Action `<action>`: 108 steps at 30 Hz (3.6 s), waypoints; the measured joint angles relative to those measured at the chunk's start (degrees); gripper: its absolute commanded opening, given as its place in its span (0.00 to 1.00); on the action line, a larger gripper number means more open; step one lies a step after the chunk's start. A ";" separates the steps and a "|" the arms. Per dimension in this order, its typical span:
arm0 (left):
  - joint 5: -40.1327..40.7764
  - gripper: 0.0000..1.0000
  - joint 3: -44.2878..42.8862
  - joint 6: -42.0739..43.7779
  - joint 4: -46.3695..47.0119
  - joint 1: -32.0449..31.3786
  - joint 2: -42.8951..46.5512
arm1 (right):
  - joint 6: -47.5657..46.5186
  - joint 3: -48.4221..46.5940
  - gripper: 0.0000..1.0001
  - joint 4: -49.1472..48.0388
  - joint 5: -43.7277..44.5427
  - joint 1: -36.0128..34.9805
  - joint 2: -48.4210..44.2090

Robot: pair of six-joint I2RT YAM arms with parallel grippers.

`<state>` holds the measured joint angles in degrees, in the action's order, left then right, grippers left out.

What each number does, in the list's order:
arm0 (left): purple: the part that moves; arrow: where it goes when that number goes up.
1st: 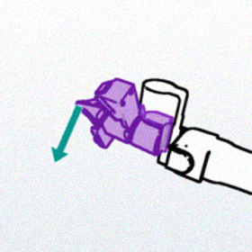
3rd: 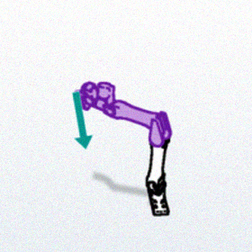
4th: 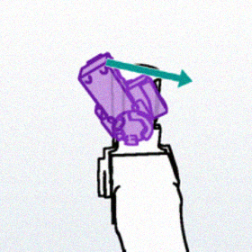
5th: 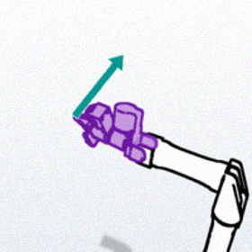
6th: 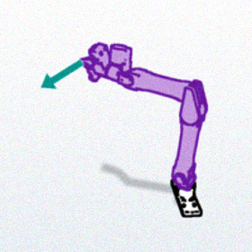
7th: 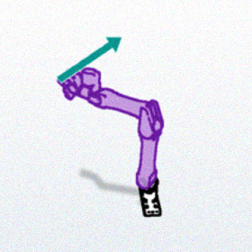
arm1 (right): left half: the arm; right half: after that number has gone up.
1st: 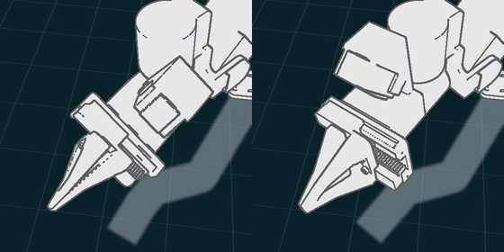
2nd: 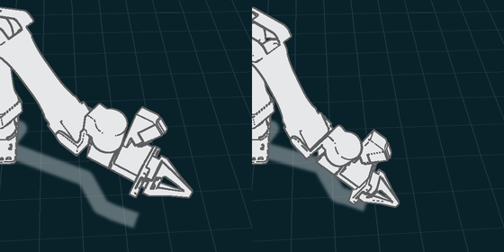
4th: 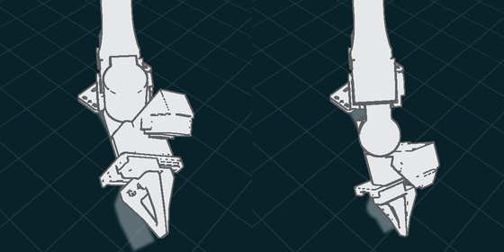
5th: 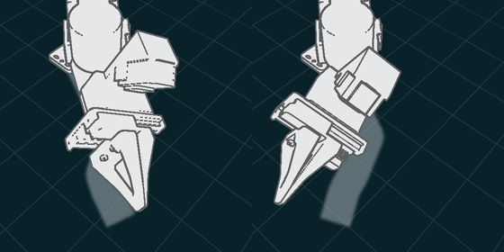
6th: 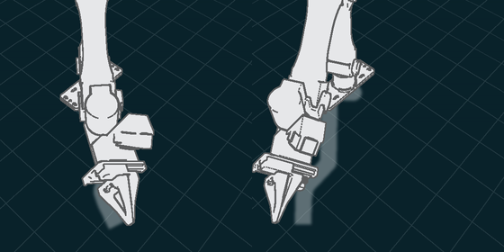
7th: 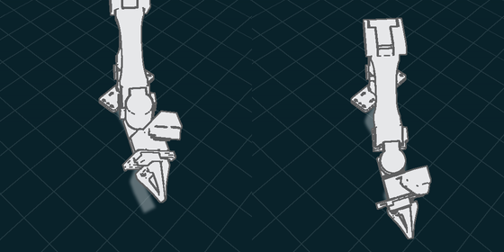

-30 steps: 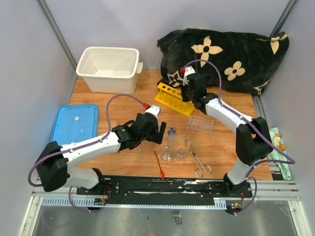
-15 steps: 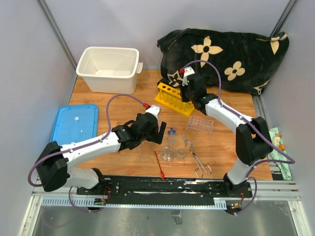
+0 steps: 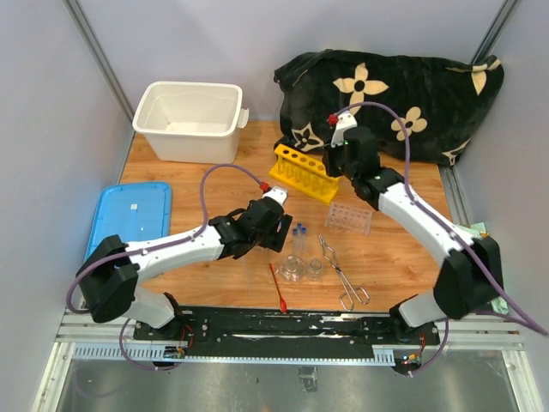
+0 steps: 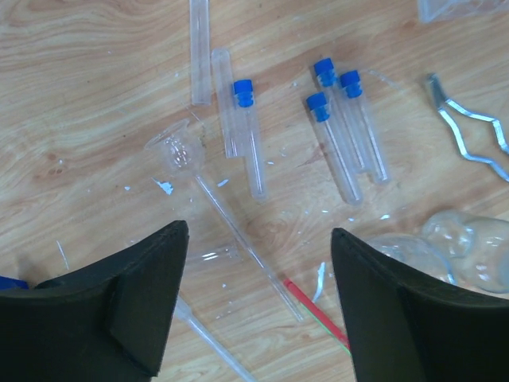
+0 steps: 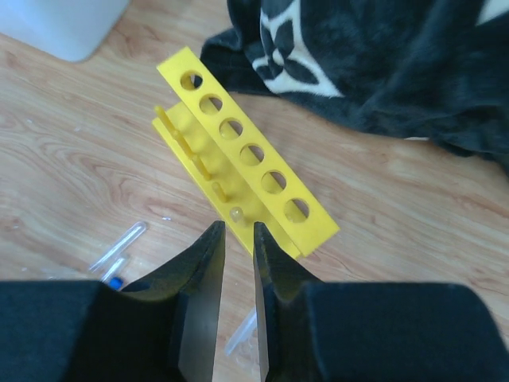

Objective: Organize the chemistry lab equipment
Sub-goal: Insert the test tube into the slot of the test tube rack, then pick up the test tube at the center of the board.

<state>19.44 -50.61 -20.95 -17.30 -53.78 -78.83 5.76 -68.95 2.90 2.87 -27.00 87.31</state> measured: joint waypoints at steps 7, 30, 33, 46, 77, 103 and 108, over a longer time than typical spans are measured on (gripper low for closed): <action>-0.61 0.69 -1.27 3.17 -0.13 1.16 -7.06 | 0.87 4.00 0.22 5.22 0.17 -0.13 -18.69; -11.19 0.55 -15.54 9.16 5.20 13.14 -22.67 | 1.70 9.60 0.21 15.08 2.29 -0.28 -28.50; -11.78 0.54 -16.46 9.40 5.22 13.86 -24.50 | 1.70 9.60 0.21 15.06 2.29 -0.28 -28.48; -13.33 0.52 -15.65 9.31 5.70 18.93 -25.27 | 1.70 10.47 0.21 14.47 2.27 -0.28 -26.69; -16.63 0.35 -12.17 5.70 8.96 18.82 -27.28 | 2.05 11.63 0.20 13.03 2.16 -0.31 -26.14; -19.15 0.02 0.72 3.48 9.77 16.74 -10.84 | 6.62 11.30 0.24 13.70 -4.13 -0.31 -23.91; -18.36 0.01 -0.15 3.78 9.62 14.82 -4.35 | 7.91 9.46 0.36 14.56 -8.72 -0.31 -22.18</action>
<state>1.08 -50.76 -17.17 -7.68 -38.96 -83.18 13.67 -59.48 17.45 -5.85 -27.31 65.12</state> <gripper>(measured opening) 0.185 0.309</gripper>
